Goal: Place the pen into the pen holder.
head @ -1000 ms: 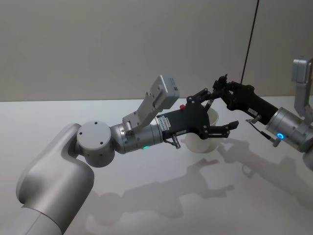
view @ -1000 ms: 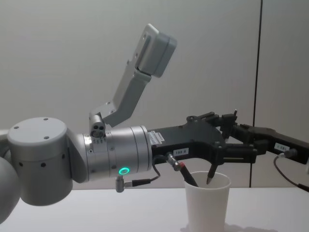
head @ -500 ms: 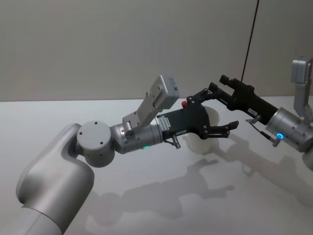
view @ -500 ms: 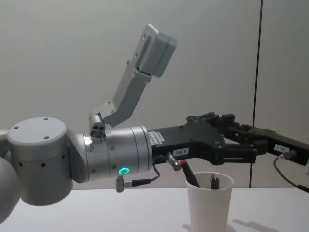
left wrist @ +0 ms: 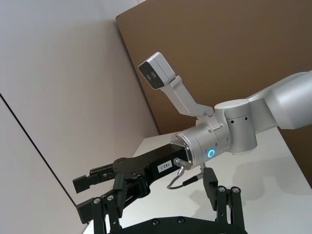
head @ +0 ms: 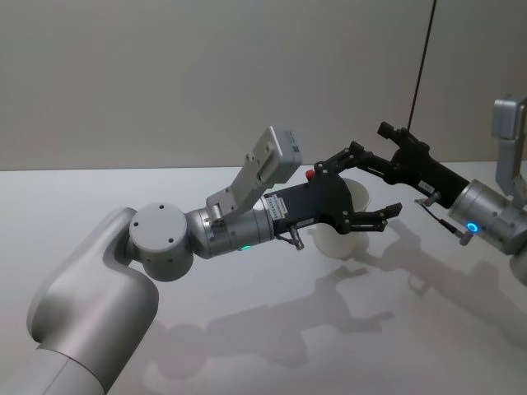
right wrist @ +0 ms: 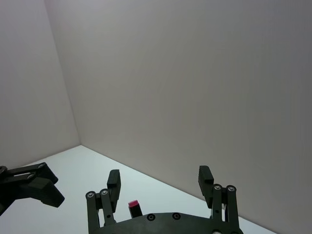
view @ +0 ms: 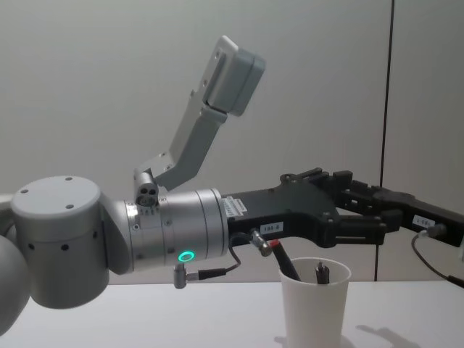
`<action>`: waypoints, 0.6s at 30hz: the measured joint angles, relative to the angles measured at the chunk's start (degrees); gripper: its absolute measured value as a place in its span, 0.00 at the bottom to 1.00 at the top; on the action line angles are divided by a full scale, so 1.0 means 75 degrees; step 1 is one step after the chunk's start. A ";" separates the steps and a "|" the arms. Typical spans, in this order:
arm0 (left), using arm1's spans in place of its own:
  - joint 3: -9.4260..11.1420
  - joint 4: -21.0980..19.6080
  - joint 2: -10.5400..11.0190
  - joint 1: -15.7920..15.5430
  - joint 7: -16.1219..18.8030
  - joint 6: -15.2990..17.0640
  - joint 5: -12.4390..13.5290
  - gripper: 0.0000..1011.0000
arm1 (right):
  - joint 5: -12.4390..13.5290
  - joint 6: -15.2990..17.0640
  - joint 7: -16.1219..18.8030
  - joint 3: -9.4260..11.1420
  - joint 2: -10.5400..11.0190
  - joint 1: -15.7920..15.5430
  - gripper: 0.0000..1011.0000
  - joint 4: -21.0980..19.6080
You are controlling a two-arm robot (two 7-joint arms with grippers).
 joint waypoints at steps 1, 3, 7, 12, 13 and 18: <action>0.0000 0.0000 0.0000 0.0000 0.0000 0.0000 0.0000 0.99 | 0.0001 -0.0004 0.0001 0.0001 0.0000 0.0007 0.99 0.0008; 0.0000 0.0000 0.0000 0.0000 0.0000 0.0000 0.0000 0.99 | 0.0003 -0.0010 0.0003 0.0003 0.0000 0.0011 0.99 0.0016; 0.0000 0.0000 0.0000 0.0000 0.0000 0.0000 0.0000 0.99 | 0.0006 -0.0019 0.0007 0.0007 0.0000 0.0018 0.99 0.0032; 0.0000 0.0000 0.0000 0.0000 0.0000 0.0000 0.0000 0.99 | 0.0009 -0.0024 0.0010 0.0007 0.0000 0.0024 0.99 0.0042; 0.0000 0.0000 0.0000 0.0000 0.0000 0.0000 0.0000 0.99 | 0.0009 -0.0026 0.0011 0.0007 0.0000 0.0025 0.99 0.0045; 0.0000 0.0000 0.0000 0.0000 0.0000 0.0000 0.0000 0.99 | 0.0011 -0.0030 0.0011 0.0007 0.0000 0.0029 0.99 0.0053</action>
